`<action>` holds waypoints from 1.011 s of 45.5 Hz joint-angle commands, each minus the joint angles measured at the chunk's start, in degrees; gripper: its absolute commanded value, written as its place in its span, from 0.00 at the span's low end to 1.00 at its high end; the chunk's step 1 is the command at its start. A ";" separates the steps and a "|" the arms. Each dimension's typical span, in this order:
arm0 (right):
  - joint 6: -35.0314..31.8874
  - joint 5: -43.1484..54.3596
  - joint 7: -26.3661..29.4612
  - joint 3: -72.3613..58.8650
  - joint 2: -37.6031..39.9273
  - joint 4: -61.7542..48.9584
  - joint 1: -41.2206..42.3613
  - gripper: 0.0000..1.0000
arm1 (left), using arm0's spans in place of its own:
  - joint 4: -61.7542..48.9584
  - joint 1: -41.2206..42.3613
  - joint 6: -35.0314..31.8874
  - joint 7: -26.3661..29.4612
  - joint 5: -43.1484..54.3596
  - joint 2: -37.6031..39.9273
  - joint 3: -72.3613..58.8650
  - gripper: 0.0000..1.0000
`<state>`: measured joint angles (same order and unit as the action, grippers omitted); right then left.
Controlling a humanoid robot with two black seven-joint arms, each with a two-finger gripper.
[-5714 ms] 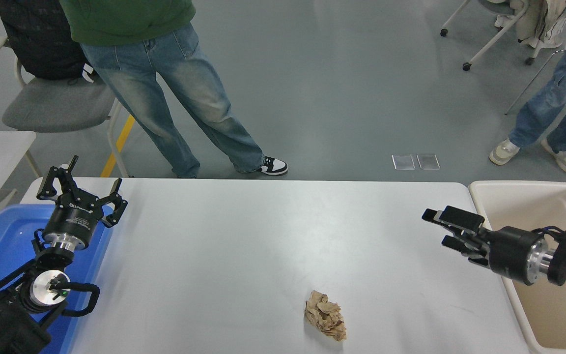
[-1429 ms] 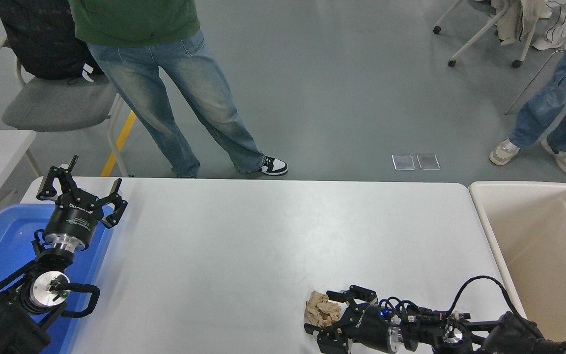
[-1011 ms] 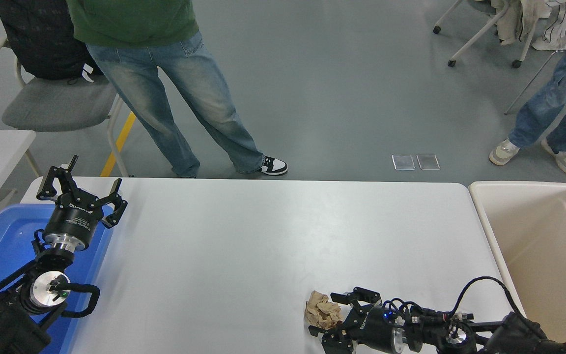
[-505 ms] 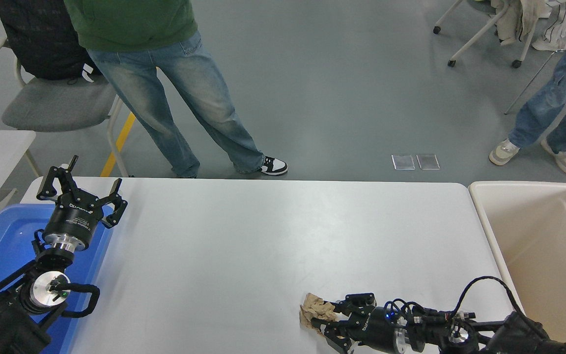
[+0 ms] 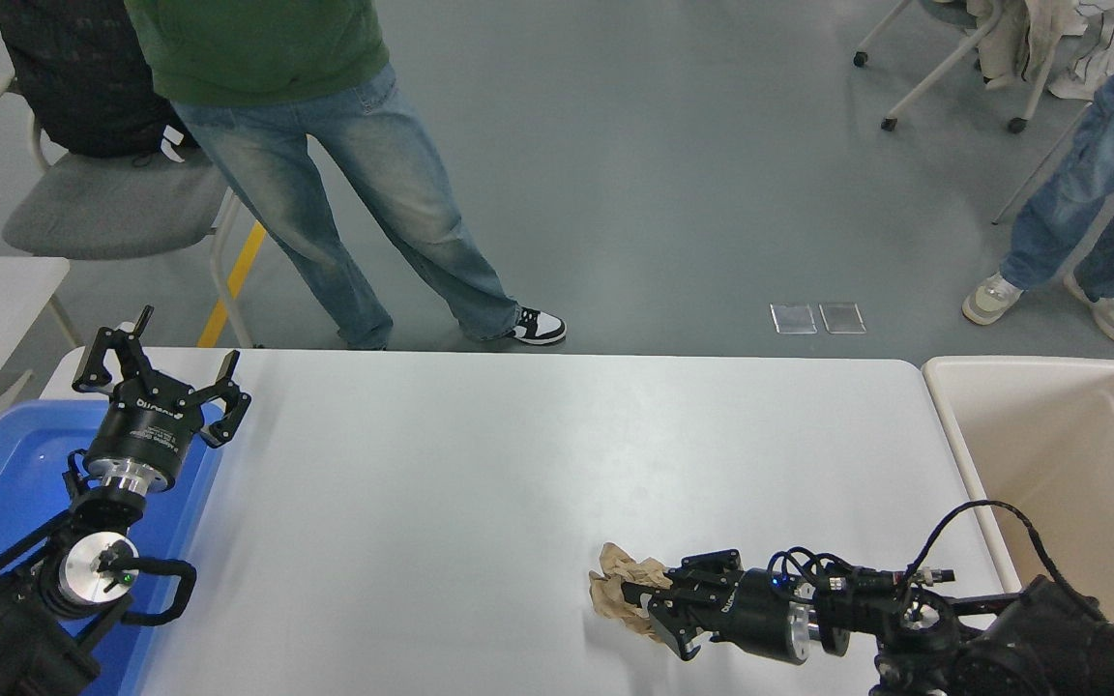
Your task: Clean the table surface
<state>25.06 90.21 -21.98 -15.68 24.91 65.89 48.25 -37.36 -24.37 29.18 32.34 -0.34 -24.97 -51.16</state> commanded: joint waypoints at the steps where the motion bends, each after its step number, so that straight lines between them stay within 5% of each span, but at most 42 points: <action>1: -4.05 -7.59 0.27 -1.45 9.71 12.77 9.84 0.00 | 0.00 0.03 0.00 0.00 -0.01 0.01 0.00 0.99; 20: -13.18 -15.32 0.19 0.21 25.80 27.80 23.20 0.00 | 0.00 0.03 0.00 0.00 -0.01 0.01 0.00 0.99; 46: -29.71 -32.55 0.27 17.00 39.86 25.96 26.72 0.00 | 0.00 -0.06 0.00 0.00 -0.01 0.01 0.00 0.99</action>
<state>0.23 64.54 -21.99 -3.78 59.09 93.04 74.04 -37.35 -24.39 29.18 32.34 -0.34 -24.96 -51.15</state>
